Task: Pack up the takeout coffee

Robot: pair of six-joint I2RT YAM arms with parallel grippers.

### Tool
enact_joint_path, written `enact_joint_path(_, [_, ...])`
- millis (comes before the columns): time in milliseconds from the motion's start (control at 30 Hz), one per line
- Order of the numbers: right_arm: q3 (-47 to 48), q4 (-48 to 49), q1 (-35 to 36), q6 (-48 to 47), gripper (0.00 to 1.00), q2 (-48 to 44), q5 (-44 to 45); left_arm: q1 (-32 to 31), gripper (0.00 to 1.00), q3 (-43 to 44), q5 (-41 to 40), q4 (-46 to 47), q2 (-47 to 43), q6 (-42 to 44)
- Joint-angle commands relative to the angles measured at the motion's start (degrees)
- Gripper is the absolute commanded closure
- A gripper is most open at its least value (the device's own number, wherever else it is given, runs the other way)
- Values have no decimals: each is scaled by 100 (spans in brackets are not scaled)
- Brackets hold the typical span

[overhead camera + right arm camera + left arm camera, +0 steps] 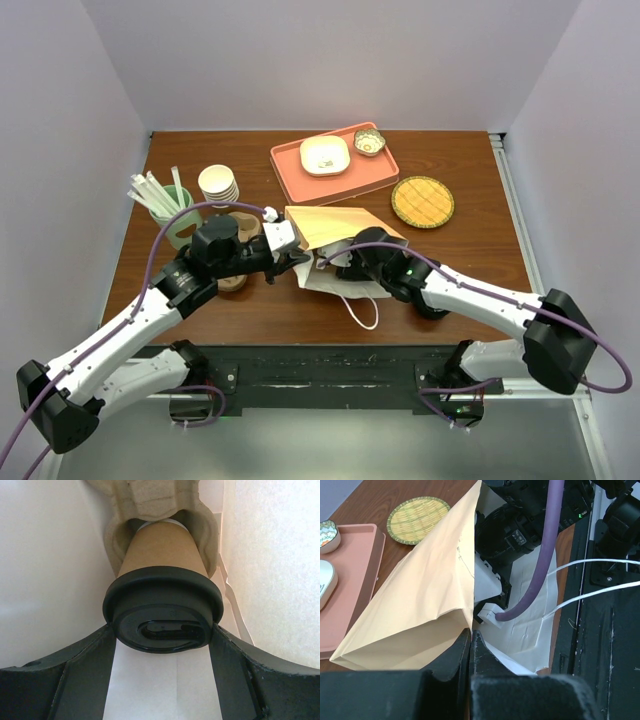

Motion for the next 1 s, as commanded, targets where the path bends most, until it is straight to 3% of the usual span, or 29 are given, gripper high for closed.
enact_joint_path(0, [25,286,-100,147,60,150,73,26,100,107,361,430,0,-191])
enact_joint_path(133, [25,348,-100,191,56,255,3,44,100,134,361,483,26,-288])
enact_joint_path(533, [139,-56,-188,112,19,18,-560,70,100,178,27,641,97,-736])
enact_joint_path(800, [315,-469,-276,76,9,-131,-648,70,100,213,-166,676,149,-859])
enact_joint_path(833, [323,-504,-302,68,1,-175,-657,61,100,230,-219,685,149,-877])
enact_joint_path(967, [464,-864,-373,33,2,-237,-639,61,100,274,-403,624,158,-921])
